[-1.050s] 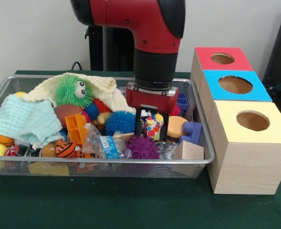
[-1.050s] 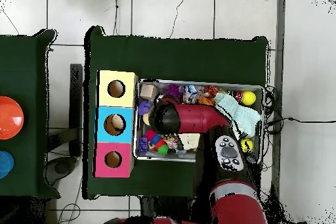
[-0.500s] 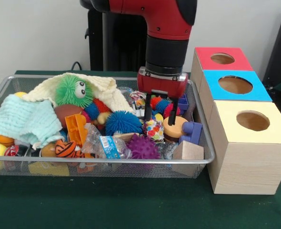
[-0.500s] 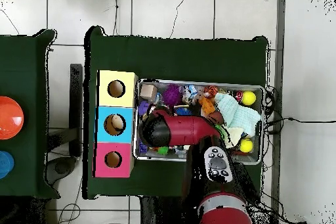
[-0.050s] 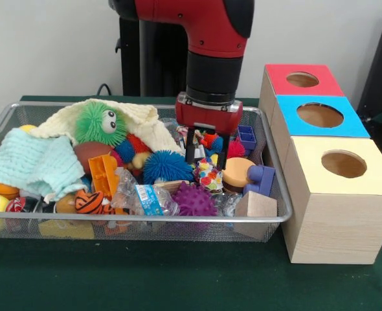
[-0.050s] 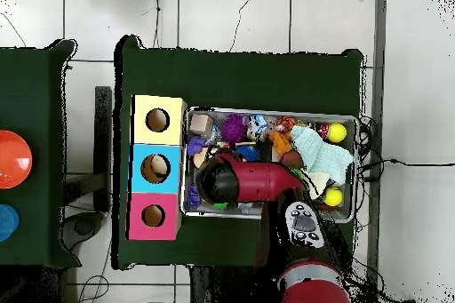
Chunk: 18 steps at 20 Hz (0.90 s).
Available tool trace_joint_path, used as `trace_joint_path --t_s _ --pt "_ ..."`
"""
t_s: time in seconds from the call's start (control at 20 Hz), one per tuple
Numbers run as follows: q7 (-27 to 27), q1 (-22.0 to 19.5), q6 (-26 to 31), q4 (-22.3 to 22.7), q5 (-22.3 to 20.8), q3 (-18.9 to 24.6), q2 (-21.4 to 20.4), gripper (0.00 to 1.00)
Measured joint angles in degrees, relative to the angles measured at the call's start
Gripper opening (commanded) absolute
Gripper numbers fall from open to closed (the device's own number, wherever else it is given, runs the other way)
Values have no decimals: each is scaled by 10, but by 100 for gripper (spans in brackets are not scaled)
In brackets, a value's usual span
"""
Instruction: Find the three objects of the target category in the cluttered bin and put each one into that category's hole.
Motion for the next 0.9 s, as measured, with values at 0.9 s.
trace_joint_path --t_s 0.9 --pt "0 6 -72 0 5 -18 50 100"
